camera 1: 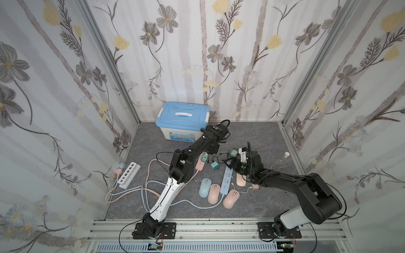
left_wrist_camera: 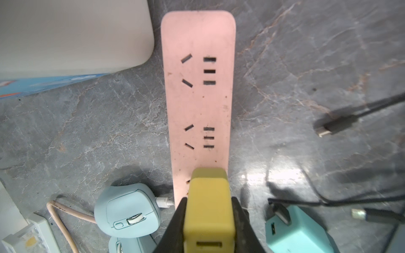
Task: Unplug the wireless mouse
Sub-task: Remove the plug from the socket.
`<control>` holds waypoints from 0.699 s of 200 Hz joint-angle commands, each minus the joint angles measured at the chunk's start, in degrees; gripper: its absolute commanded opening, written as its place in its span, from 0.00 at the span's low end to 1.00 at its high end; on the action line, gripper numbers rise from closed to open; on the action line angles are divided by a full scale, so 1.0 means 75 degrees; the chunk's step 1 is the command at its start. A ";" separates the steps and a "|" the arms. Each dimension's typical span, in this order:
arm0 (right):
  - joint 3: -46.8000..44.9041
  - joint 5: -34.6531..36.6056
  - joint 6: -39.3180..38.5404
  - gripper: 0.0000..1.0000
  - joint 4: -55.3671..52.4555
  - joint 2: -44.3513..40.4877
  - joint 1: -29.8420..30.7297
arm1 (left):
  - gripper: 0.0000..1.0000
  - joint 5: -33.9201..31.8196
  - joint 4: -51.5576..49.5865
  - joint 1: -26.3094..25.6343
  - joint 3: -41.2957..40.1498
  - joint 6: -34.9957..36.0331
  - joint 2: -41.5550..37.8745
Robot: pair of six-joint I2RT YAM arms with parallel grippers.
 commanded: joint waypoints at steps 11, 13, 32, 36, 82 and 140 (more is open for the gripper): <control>0.0353 -0.0278 -0.0022 0.76 0.1068 0.0315 -0.0002 | 0.00 0.0850 0.1692 -0.0040 -0.1599 0.0336 -0.1419; 0.0382 -0.0299 -0.0019 0.76 0.1117 0.0344 0.0007 | 0.00 0.0902 0.1772 -0.0041 -0.1738 0.0351 -0.1501; 0.0650 -0.0329 0.0089 0.78 0.1547 0.0657 0.0003 | 0.00 0.1180 0.2589 -0.0047 -0.2735 0.0445 -0.2197; 0.0725 -0.0344 0.0099 0.78 0.1647 0.0737 0.0005 | 0.00 0.1230 0.2706 -0.0042 -0.2907 0.0468 -0.2313; 0.1681 -0.0699 0.0408 0.78 0.2673 0.1778 -0.0033 | 0.00 0.1644 0.3716 -0.0041 -0.4323 0.0595 -0.3112; 0.2419 -0.0883 0.0831 0.78 0.2706 0.2862 -0.0134 | 0.00 0.1857 0.4116 -0.0030 -0.4918 0.0786 -0.3628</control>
